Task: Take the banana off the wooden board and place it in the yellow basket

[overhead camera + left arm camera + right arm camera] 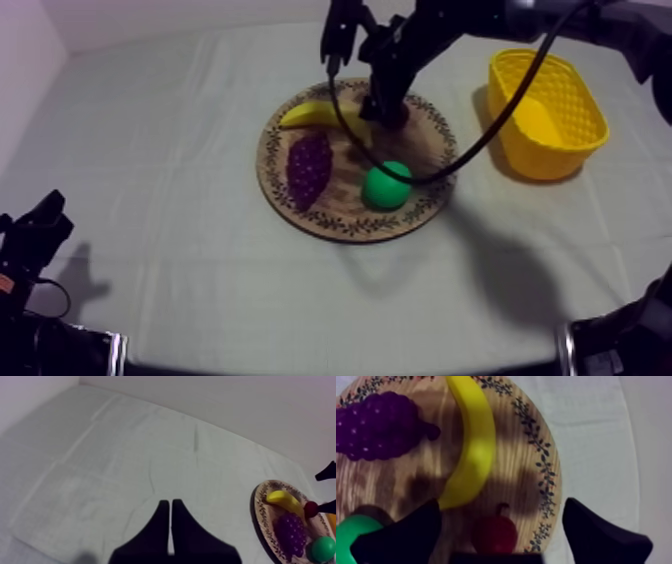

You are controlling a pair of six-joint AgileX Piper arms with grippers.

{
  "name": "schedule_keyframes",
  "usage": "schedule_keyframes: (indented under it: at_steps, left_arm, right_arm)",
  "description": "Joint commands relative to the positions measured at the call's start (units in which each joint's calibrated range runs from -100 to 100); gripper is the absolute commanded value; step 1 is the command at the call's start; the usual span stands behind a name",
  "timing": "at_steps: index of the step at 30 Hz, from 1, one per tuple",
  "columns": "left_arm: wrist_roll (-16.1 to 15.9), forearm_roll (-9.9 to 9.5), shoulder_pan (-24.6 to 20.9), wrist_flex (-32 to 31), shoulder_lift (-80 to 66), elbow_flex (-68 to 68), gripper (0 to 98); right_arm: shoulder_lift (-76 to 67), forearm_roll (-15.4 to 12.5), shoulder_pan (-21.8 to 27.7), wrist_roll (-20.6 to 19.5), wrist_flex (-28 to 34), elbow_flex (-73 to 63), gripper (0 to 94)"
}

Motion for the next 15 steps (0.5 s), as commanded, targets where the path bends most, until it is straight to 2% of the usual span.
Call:
schedule_keyframes:
  at_steps: [1, 15]
  left_arm:
    - [0.0, -0.02, 0.0, 0.0, 0.0, 0.0, 0.1]
    - [0.0, -0.02, 0.0, 0.0, 0.0, 0.0, 0.1]
  right_arm:
    - [0.2, 0.5, -0.6, -0.7, 0.3, -0.1, 72.7]
    - [5.5, 2.1, -3.5, -3.6, 0.3, -4.8, 71.7]
